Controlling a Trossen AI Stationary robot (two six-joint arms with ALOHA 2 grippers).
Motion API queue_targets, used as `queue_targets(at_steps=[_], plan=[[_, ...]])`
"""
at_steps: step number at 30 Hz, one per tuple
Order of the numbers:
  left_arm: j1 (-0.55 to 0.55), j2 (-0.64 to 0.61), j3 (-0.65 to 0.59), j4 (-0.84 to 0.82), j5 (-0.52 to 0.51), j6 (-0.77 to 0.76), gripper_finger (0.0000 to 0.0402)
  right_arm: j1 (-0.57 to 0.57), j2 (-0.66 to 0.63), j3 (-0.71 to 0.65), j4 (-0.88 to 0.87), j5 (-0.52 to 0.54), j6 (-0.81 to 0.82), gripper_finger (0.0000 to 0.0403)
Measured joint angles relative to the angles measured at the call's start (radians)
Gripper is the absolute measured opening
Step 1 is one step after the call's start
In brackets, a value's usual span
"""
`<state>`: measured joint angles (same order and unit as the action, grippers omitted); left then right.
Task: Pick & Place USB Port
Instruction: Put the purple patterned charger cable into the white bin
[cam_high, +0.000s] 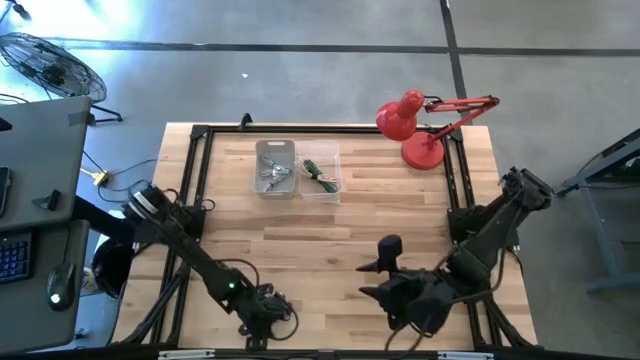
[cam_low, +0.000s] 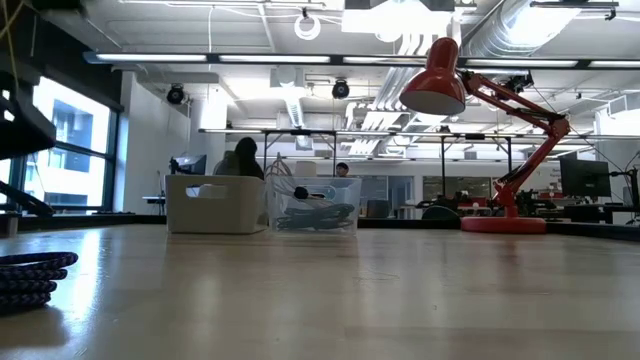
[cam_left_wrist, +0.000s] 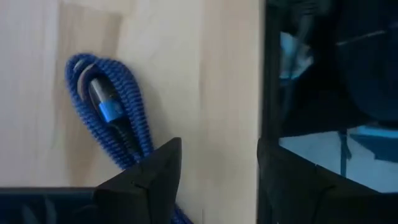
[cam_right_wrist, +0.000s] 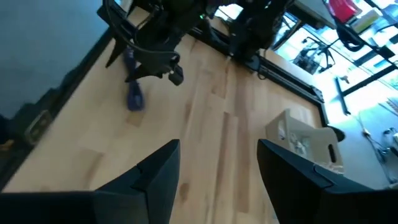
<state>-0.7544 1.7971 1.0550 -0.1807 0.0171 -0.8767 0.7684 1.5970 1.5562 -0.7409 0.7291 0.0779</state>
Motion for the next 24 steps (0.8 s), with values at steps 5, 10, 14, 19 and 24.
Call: queue_targets(at_steps=[5, 10, 14, 19, 24], plan=[[0.001, 0.040, 0.025, -0.057, 0.007, -0.052, 0.0204, 0.052, 0.000, 0.000, -0.022, 0.000, 0.046, 0.0206], [0.002, 0.038, 0.025, -0.107, -0.027, -0.079, 0.0204, 0.088, 0.000, 0.000, -0.026, 0.000, 0.065, 0.0206], [0.002, 0.038, 0.059, -0.138, -0.033, -0.079, 0.0204, 0.104, 0.000, 0.000, -0.029, 0.001, 0.080, 0.0206], [0.002, 0.038, 0.144, -0.265, -0.050, -0.067, 0.0204, 0.105, 0.000, 0.000, -0.032, -0.001, 0.097, 0.0206], [0.002, 0.037, 0.266, -0.504, -0.097, -0.046, 0.0204, 0.105, 0.000, 0.000, -0.036, -0.001, 0.099, 0.0206]])
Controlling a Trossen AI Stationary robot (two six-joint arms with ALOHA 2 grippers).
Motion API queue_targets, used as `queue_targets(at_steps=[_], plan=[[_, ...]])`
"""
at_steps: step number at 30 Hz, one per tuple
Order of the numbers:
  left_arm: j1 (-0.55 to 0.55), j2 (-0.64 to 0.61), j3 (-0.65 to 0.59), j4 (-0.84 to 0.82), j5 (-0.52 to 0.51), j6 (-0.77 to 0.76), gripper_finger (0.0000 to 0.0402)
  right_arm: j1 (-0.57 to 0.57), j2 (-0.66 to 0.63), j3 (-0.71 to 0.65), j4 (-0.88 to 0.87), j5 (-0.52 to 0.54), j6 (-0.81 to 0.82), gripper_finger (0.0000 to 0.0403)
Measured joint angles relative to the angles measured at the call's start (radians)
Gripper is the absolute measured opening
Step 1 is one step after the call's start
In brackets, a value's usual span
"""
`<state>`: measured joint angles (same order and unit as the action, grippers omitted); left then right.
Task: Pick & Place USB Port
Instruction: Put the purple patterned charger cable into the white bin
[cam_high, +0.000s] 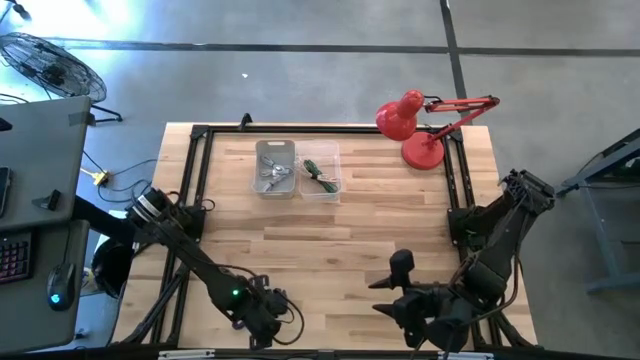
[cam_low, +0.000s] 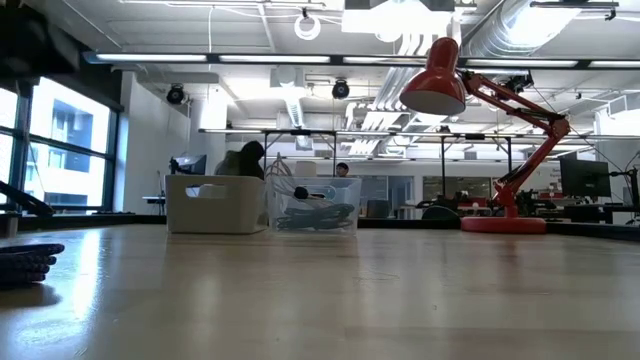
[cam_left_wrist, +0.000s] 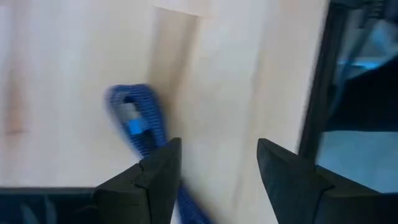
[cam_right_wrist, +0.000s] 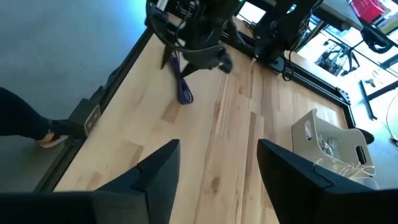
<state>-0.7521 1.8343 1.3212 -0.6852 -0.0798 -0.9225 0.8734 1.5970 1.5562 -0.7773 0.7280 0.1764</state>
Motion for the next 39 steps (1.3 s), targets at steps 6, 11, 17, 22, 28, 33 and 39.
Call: queue_targets(at_steps=[6, 11, 17, 22, 28, 33, 39], plan=[[0.000, -0.001, 0.069, -0.172, -0.069, -0.002, 0.0204, 0.000, 0.000, 0.000, -0.002, 0.002, 0.000, 0.0206], [0.000, -0.001, 0.045, -0.202, -0.058, -0.048, 0.0204, 0.000, 0.000, 0.000, -0.003, 0.002, 0.000, 0.0206], [0.000, -0.001, 0.000, -0.199, -0.033, -0.099, 0.0204, 0.000, 0.000, 0.000, -0.006, 0.002, 0.000, 0.0206], [0.000, -0.001, -0.023, -0.169, -0.016, -0.104, 0.0204, 0.000, 0.000, 0.000, -0.009, 0.002, 0.000, 0.0206], [0.000, -0.001, -0.024, -0.151, -0.016, -0.104, 0.0204, 0.000, 0.000, 0.000, -0.009, 0.002, 0.000, 0.0206], [0.000, 0.012, -0.024, -0.152, 0.017, -0.134, 0.0204, 0.000, 0.000, 0.000, -0.009, 0.000, 0.005, 0.0206], [0.000, 0.061, -0.024, -0.154, 0.072, -0.135, 0.0204, 0.000, 0.000, 0.000, -0.009, -0.002, 0.006, 0.0206]])
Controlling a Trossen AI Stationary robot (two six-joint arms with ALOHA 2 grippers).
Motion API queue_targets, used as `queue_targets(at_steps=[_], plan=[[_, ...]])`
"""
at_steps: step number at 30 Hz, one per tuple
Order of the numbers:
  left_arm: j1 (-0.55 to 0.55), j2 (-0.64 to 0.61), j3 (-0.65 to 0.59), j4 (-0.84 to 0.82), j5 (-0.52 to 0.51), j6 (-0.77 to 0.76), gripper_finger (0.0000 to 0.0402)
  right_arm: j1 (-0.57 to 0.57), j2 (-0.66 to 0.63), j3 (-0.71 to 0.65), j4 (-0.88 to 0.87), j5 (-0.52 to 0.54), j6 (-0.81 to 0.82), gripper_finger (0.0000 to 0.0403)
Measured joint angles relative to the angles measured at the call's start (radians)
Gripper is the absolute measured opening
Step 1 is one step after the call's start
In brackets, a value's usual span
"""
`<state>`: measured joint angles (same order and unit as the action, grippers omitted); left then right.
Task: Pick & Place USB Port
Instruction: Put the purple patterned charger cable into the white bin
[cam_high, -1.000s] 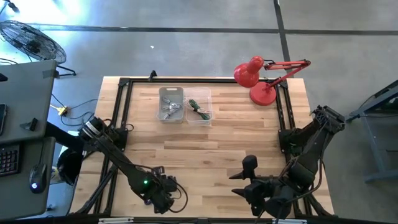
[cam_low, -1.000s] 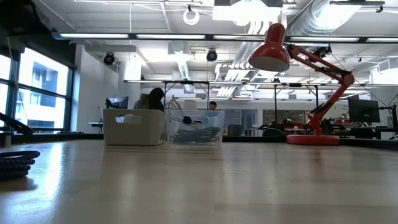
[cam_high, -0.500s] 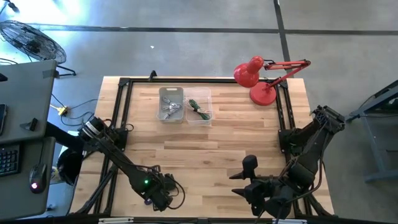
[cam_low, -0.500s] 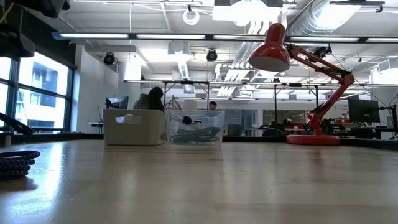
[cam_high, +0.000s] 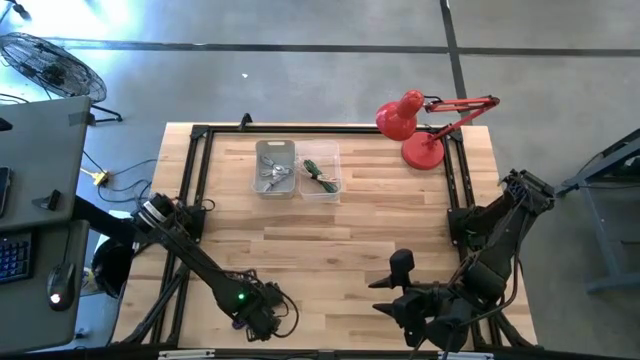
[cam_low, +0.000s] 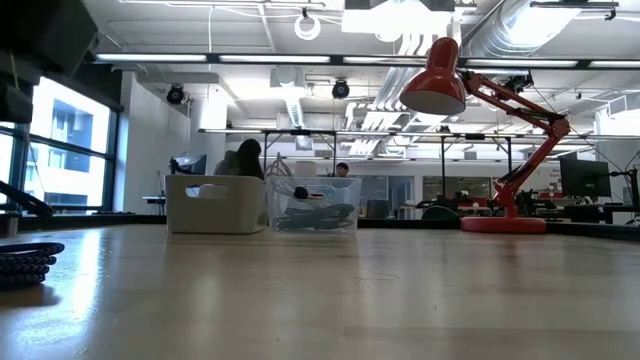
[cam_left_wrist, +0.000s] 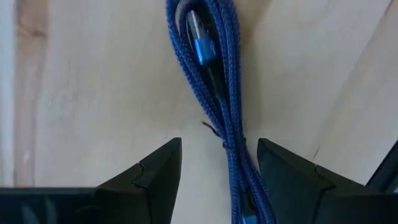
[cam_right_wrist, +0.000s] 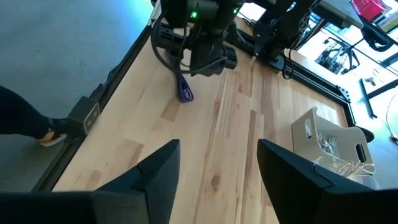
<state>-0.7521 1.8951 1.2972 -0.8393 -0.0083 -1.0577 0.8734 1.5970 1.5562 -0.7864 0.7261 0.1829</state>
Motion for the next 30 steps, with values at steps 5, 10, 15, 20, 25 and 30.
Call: queue_targets(at_steps=[5, 10, 15, 20, 25, 30], plan=[[0.006, 0.019, 0.000, -0.002, 0.007, 0.005, 0.0204, 0.000, 0.000, 0.000, 0.000, 0.000, 0.000, 0.0206], [0.013, 0.019, -0.001, -0.018, -0.005, 0.013, 0.0204, 0.000, 0.000, 0.000, 0.003, 0.000, 0.000, 0.0206], [0.020, 0.019, -0.035, 0.000, 0.003, 0.009, 0.0204, 0.000, 0.000, 0.000, 0.004, -0.007, 0.019, 0.0206], [0.033, 0.010, -0.088, 0.047, 0.025, 0.037, 0.0191, 0.000, 0.000, 0.000, 0.003, -0.029, 0.025, 0.0206], [0.031, 0.010, -0.103, 0.049, -0.044, 0.087, 0.0066, 0.000, 0.000, 0.000, 0.002, -0.041, 0.027, 0.0206], [0.029, 0.010, -0.103, 0.061, -0.119, 0.167, 0.0026, 0.000, 0.000, 0.000, 0.002, -0.042, 0.027, 0.0206]])
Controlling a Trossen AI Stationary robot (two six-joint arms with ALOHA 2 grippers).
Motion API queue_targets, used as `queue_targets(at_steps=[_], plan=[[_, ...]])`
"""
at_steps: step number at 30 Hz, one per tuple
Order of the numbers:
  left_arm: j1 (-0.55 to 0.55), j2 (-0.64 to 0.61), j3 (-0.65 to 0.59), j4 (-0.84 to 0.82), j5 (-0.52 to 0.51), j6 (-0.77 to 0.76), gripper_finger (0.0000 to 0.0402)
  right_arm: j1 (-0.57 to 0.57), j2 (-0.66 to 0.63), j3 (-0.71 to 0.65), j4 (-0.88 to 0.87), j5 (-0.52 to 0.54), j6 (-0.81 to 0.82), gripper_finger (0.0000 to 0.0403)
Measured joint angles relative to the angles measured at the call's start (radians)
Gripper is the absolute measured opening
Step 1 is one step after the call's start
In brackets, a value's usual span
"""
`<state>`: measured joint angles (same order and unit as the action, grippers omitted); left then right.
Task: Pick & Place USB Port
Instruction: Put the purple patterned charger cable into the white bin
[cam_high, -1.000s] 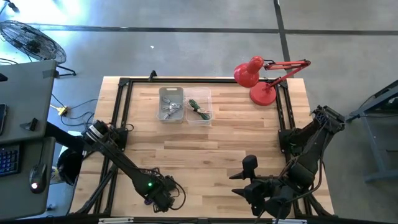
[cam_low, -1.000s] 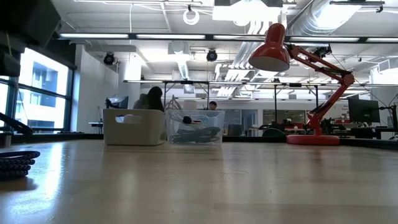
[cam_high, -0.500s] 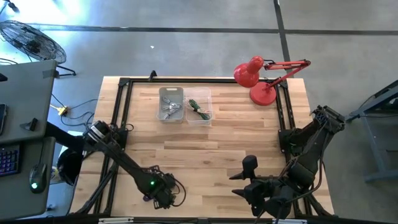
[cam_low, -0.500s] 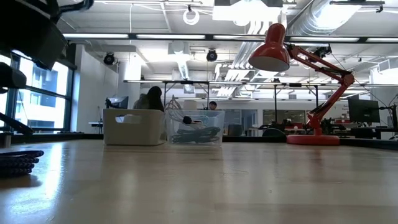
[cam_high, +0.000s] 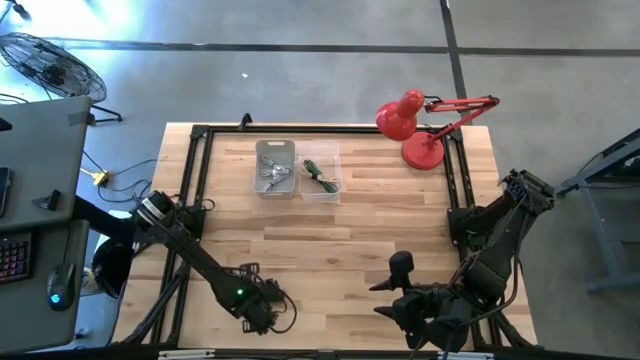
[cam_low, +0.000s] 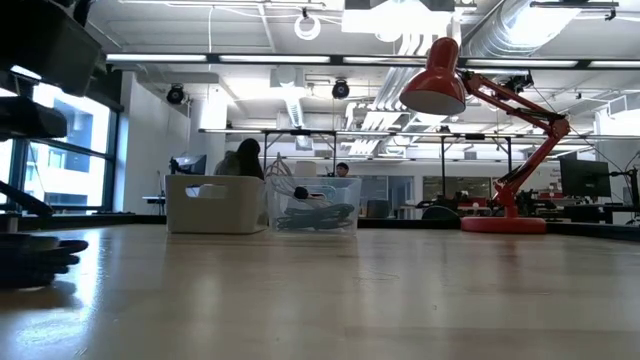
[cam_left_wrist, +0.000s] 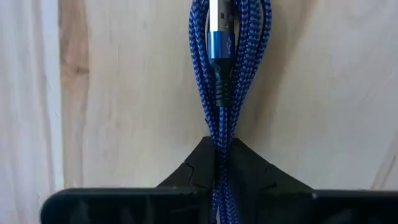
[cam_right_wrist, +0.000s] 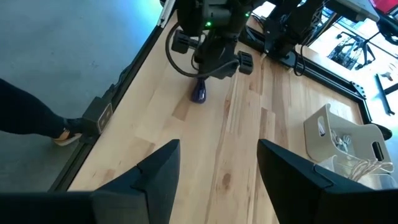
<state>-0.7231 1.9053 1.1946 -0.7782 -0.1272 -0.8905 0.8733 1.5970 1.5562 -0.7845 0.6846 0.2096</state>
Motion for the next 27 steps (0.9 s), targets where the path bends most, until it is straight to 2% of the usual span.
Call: queue_targets(at_steps=[4, 7, 10, 13, 17, 22, 27], plan=[[0.000, -0.001, 0.021, -0.005, -0.121, 0.054, 0.0014, 0.000, 0.000, 0.000, -0.001, 0.002, -0.005, 0.0206], [-0.001, -0.001, 0.051, -0.032, -0.296, 0.107, 0.0014, -0.001, 0.000, 0.000, -0.028, 0.026, 0.013, 0.0206], [0.001, -0.009, 0.085, -0.024, -0.486, 0.181, 0.0014, -0.002, 0.001, 0.000, -0.138, 0.091, 0.100, 0.0206], [-0.003, -0.008, 0.095, -0.044, -0.606, 0.249, 0.0014, -0.003, 0.006, -0.001, -0.277, 0.175, 0.218, 0.0206], [-0.001, -0.028, 0.098, -0.073, -0.772, 0.260, 0.0014, -0.005, 0.006, -0.002, -0.401, 0.266, 0.369, 0.0206], [-0.003, -0.117, 0.098, -0.062, -0.870, 0.353, 0.0014, -0.004, 0.003, -0.027, -0.435, 0.317, 0.440, 0.0206], [-0.003, -0.228, 0.100, 0.029, -0.913, 0.550, 0.0014, -0.012, 0.003, -0.164, -0.362, 0.411, 0.434, 0.0206]])
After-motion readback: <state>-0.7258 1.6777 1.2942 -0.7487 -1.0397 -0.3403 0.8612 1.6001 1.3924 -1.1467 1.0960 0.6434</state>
